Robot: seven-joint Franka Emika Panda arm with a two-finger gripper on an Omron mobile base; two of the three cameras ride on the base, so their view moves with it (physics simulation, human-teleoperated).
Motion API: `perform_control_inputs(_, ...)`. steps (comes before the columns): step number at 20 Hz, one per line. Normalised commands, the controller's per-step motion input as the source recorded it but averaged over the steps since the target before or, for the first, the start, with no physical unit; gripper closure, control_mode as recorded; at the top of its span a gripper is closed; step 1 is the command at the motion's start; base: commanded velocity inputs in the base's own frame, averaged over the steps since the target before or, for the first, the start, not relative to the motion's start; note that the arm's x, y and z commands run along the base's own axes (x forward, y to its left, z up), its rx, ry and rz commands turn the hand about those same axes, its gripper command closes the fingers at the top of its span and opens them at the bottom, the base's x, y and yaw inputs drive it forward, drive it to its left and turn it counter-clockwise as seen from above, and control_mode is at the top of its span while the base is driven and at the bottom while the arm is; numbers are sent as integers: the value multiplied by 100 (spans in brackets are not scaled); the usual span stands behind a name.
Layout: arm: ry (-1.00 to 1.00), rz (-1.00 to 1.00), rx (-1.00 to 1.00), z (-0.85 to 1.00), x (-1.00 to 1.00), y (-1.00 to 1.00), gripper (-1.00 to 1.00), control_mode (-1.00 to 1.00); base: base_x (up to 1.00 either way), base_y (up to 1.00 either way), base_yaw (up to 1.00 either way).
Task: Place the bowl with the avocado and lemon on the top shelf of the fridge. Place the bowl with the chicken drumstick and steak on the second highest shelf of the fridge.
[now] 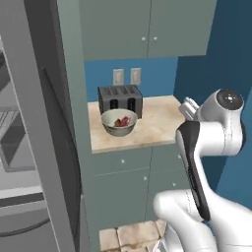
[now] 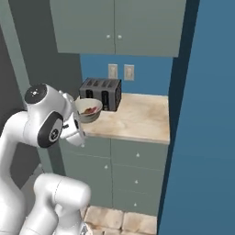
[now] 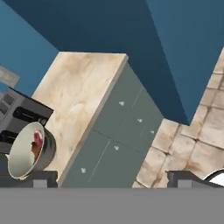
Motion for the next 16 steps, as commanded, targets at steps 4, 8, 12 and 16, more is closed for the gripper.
perform_control_inputs(4, 0, 0, 0, 0, 0, 0, -100, 100, 94, 31, 1)
perform_control_inputs(8, 0, 0, 0, 0, 0, 0, -100, 100, 65, 31, 0)
perform_control_inputs(12, 0, 0, 0, 0, 0, 0, -100, 100, 21, 61, 0)
perform_control_inputs(16, 0, 0, 0, 0, 0, 0, -100, 100, 37, 37, 0)
